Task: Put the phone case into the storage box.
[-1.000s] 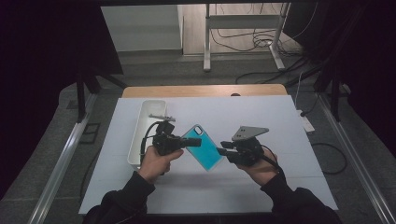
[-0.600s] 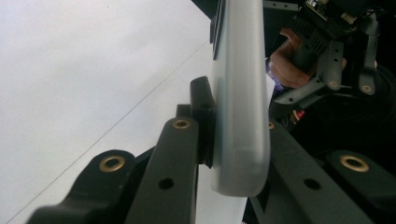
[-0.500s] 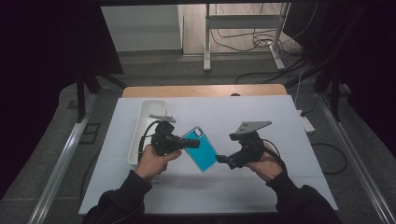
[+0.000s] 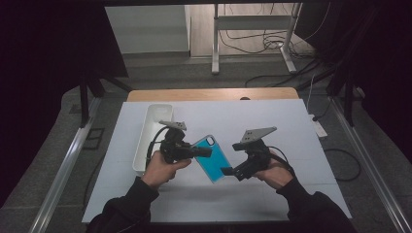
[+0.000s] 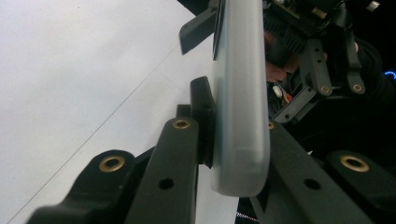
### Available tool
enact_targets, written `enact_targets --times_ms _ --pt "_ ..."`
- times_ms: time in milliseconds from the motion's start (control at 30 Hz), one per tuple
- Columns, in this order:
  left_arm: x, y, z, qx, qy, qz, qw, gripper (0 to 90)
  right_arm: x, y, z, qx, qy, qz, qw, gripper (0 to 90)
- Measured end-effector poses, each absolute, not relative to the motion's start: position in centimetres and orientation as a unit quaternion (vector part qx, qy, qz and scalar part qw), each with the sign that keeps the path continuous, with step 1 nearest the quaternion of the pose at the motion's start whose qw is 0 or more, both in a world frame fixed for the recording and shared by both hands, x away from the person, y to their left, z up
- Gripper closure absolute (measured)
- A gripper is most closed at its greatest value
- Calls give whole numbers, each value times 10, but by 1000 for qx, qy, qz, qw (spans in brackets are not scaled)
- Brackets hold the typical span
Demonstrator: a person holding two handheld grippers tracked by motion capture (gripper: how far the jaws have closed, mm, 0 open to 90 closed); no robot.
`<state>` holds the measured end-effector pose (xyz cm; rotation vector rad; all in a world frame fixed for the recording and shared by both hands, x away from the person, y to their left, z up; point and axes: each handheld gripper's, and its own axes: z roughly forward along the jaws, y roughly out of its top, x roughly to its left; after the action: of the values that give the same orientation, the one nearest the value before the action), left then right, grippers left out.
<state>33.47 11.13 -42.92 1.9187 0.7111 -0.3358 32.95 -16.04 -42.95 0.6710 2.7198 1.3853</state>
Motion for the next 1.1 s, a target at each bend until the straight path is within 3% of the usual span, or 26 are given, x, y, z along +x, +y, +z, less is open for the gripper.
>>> enact_targets --times_ms 400,700,767,833,1000,1100 --pt "330 101 -425 806 274 -136 507 857 327 -148 -432 222 879 422 -33 33" --pt "327 96 -423 812 258 -135 505 856 328 -150 -431 209 883 413 -77 480" --pt "327 96 -422 813 257 -135 505 856 329 -150 -431 206 882 415 -84 518" --pt "326 94 -423 814 254 -138 503 856 330 -151 -432 198 878 424 -100 631" --pt "326 94 -424 809 247 -147 513 849 334 -154 -434 186 873 430 -135 720" --pt "326 94 -423 808 245 -137 517 752 336 -157 -433 174 868 439 -153 846"
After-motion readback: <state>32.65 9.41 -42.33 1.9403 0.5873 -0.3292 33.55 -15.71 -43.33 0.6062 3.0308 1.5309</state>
